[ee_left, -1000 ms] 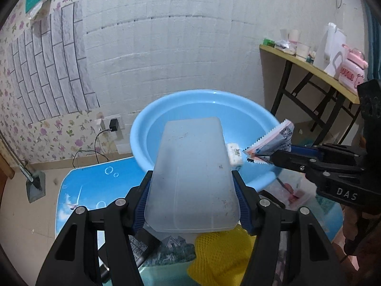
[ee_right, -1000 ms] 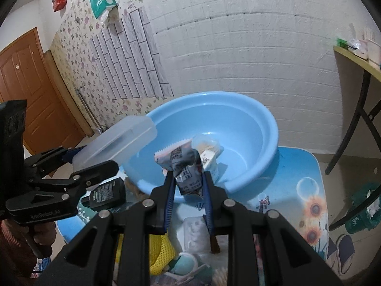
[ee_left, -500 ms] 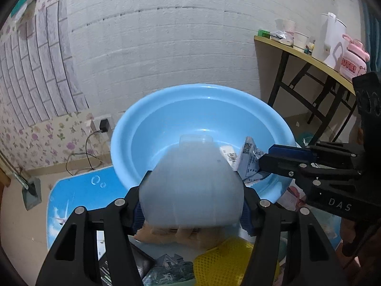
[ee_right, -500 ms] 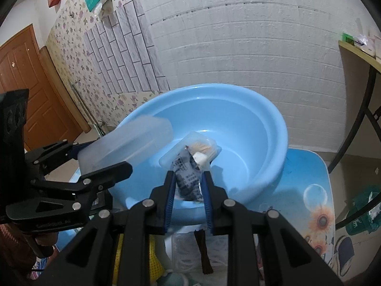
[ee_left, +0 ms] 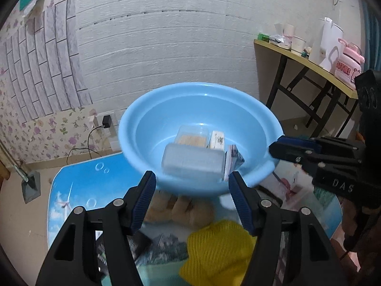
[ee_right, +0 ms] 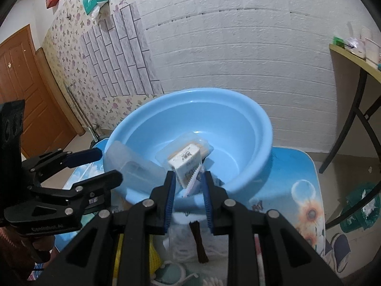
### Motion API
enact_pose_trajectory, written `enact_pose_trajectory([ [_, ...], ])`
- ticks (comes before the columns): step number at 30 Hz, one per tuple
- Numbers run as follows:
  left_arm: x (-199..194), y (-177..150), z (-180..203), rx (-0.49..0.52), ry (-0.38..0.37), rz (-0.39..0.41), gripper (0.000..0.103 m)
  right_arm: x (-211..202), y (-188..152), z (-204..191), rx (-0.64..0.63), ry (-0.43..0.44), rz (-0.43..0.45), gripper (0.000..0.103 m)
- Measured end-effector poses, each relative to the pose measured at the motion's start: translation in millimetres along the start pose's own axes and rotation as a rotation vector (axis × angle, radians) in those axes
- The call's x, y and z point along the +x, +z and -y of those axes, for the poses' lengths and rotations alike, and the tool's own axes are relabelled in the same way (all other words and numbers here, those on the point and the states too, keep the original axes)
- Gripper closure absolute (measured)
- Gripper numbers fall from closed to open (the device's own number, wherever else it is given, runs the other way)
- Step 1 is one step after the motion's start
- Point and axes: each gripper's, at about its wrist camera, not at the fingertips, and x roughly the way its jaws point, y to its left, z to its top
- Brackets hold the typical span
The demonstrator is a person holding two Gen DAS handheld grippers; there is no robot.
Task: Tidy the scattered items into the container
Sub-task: 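Lift both held items over the blue basin and release them inside, then move both grippers back over the table toward the black bottle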
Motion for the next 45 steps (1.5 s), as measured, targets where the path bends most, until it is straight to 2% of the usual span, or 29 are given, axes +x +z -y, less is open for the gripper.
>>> enact_pose_trajectory([
  [6,-22.2,-20.8,-3.2,-0.032,0.010,-0.005,0.039,-19.1,-12.4,-0.8,0.011,-0.024,-0.002,0.080],
  [14,-43.9,-43.8,-2.4,-0.052,0.031,0.010,0.030,-34.8,-39.2,-2.0,0.001,-0.061,-0.055,0.080],
  [21,-59.5,-66.7,-5.3,-0.021,0.103,0.037,0.007,-38.7,-63.3,0.1,-0.002,-0.072,-0.126,0.080],
  [24,-59.6,-77.8,-11.0,-0.028,0.148,0.021,0.006,-36.8,-74.4,6.7,0.018,-0.104,-0.161,0.080],
  [32,-56.4,-104.6,-28.2,-0.048,0.174,-0.050,0.006,-45.3,-92.3,20.6,0.060,-0.150,-0.178,0.080],
  [35,-54.6,-109.2,-34.4,-0.074,0.178,-0.064,0.006,-44.9,-95.3,25.7,0.084,-0.169,-0.187,0.070],
  [37,-54.8,-111.7,-39.3,-0.094,0.179,-0.069,0.006,-45.2,-96.8,28.1,0.097,-0.172,-0.184,0.055],
  [40,-54.6,-113.5,-45.3,-0.109,0.185,-0.073,0.006,-44.4,-97.1,27.7,0.102,-0.170,-0.184,0.037],
  [45,-54.0,-115.9,-53.7,-0.125,0.202,-0.075,0.005,-42.6,-97.0,21.2,0.080,-0.173,-0.191,0.037],
])
